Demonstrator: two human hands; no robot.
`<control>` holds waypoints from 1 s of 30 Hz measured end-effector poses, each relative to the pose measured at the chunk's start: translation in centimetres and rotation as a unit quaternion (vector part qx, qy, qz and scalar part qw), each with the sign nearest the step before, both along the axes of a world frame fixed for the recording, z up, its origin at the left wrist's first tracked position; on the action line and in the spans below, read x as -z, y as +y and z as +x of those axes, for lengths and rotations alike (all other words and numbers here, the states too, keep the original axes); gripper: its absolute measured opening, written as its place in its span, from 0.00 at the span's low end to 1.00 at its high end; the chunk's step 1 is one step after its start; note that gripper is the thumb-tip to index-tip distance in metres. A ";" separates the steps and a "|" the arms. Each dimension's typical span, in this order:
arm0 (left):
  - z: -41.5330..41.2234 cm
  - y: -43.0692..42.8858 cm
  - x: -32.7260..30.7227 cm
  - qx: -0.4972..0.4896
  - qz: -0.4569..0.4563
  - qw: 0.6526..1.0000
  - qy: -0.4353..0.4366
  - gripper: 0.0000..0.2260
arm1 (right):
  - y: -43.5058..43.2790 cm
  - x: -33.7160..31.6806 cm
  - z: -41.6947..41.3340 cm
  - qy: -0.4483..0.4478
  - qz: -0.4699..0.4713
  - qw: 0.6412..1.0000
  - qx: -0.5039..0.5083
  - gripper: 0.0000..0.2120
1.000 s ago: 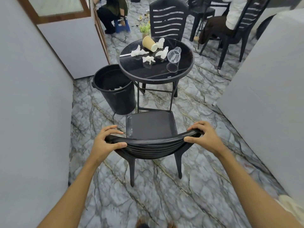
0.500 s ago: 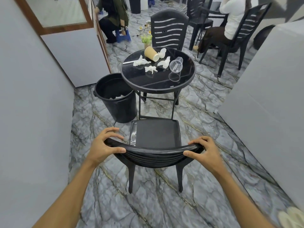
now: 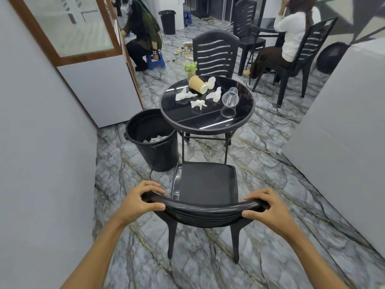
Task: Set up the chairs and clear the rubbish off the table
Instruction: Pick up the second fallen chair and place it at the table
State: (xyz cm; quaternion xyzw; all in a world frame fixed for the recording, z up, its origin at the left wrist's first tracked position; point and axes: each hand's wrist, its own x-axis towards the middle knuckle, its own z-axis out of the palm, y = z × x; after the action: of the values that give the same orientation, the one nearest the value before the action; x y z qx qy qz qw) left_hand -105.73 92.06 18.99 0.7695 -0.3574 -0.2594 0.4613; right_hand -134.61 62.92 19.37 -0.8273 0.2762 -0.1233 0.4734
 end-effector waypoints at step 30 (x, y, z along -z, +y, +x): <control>7.9 -5.0 -1.1 -0.020 -0.063 0.998 0.014 0.24 | -2.7 -0.9 5.8 -0.044 -0.023 0.997 0.053 0.16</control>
State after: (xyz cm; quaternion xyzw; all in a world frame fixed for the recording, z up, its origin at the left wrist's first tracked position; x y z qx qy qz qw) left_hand -97.87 87.04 20.04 0.7419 -0.3516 -0.2378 0.5191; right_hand -128.80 60.19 20.24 -0.8160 0.2960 -0.1909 0.4584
